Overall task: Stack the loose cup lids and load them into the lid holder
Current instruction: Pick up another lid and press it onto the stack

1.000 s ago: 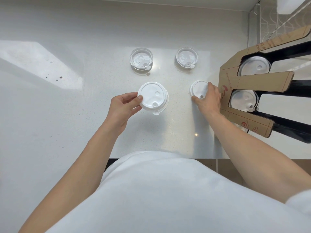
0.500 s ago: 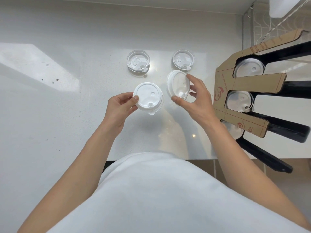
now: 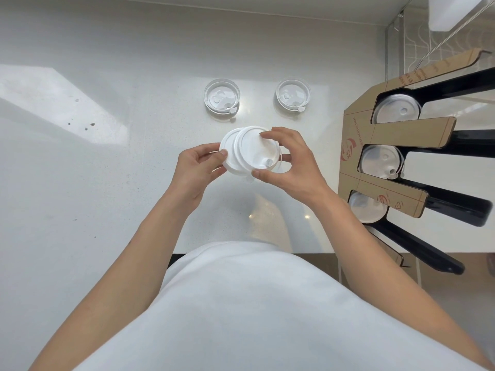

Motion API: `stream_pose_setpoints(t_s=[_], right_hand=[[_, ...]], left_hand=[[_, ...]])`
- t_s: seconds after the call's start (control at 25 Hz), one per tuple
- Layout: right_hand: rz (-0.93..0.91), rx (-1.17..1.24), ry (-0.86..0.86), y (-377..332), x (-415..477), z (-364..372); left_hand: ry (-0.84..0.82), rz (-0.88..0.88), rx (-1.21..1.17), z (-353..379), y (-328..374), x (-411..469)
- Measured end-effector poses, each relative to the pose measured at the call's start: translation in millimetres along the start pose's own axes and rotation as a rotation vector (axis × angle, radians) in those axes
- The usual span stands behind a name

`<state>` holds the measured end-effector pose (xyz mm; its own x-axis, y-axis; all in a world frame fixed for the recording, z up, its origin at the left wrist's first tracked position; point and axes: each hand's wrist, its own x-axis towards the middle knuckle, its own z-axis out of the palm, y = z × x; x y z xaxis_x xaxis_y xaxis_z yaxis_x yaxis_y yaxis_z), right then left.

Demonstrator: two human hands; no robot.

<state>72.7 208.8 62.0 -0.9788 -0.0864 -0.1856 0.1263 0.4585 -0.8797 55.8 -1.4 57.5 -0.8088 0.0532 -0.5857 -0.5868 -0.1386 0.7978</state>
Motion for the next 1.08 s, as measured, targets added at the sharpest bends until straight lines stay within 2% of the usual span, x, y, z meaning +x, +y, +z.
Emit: stream_pose_setpoints(t_s=[0.2, 0.32, 0.56, 1.08], right_hand=[[0.061, 0.170, -0.019, -4, -2, 4], [0.084, 0.274, 0.025, -5, -1, 8], [0.174, 0.373, 0.158, -8, -2, 11], [0.169, 0.447, 0.176, -17, -5, 10]], left_hand=[[-0.042, 0.009, 0.027, 2, 2, -4], [-0.047, 0.010, 0.038, 3, 3, -6], [-0.077, 0.009, 0.005, 3, 5, -8], [-0.095, 0.027, -0.009, 2, 7, -8]])
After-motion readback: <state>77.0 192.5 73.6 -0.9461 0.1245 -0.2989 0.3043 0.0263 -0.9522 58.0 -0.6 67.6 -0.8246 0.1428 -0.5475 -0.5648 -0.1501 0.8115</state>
